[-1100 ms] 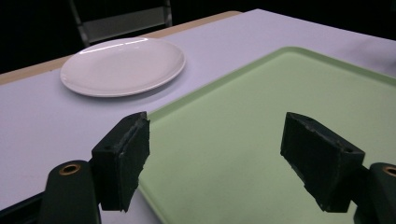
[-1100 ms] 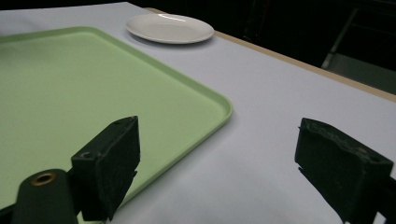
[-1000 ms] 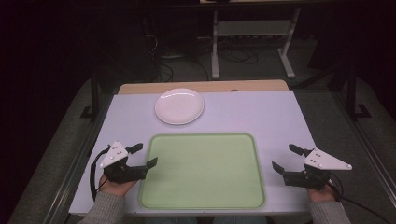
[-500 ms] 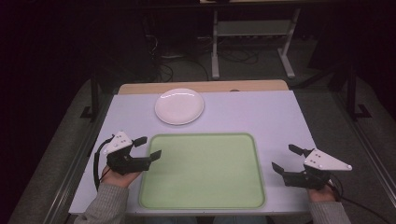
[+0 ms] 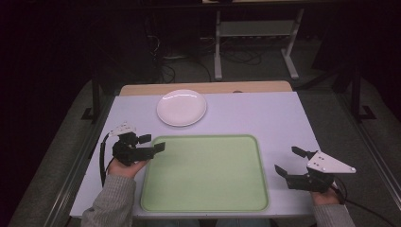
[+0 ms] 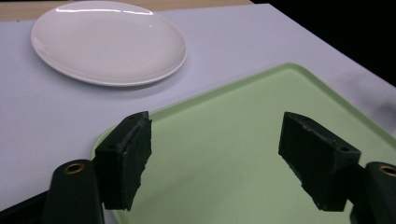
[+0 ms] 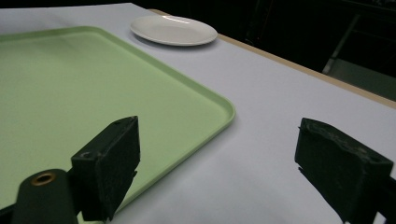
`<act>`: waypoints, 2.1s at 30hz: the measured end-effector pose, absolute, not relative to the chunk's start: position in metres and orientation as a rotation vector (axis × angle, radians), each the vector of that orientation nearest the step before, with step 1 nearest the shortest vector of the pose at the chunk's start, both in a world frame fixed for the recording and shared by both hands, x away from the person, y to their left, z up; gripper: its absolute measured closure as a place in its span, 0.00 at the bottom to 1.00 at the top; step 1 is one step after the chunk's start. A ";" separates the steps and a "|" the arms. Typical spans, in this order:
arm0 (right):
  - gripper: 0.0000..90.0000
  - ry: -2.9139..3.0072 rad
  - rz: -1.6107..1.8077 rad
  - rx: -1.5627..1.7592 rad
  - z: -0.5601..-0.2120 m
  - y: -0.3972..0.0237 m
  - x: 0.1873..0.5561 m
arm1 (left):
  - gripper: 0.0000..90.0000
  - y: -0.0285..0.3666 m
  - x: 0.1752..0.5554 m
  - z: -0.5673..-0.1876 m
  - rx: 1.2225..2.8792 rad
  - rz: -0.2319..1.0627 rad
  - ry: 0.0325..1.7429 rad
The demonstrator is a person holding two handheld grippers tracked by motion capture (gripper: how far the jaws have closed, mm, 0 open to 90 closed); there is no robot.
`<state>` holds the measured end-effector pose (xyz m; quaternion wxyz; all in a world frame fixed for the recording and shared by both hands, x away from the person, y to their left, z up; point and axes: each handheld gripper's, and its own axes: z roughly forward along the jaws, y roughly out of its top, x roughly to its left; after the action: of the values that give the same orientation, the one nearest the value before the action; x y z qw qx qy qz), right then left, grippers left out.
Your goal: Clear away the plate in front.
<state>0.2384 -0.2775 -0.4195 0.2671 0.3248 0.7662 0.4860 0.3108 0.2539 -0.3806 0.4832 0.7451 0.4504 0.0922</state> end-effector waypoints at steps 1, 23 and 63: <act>0.15 2.068 1.313 0.877 -0.420 -0.278 0.238 | 0.30 0.255 0.314 -0.380 1.795 0.211 1.108; 0.15 2.079 1.316 0.864 -0.420 -0.276 0.238 | 0.33 0.257 0.365 -0.392 1.563 0.037 1.276; 0.15 2.067 1.352 0.851 -0.418 -0.278 0.238 | 0.46 0.256 0.455 -0.438 1.134 -0.116 1.782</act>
<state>0.2376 -0.2780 -0.4183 0.2613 0.3145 0.7638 0.4995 0.4547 0.2557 -0.4378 0.4911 0.4669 0.7339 -0.0479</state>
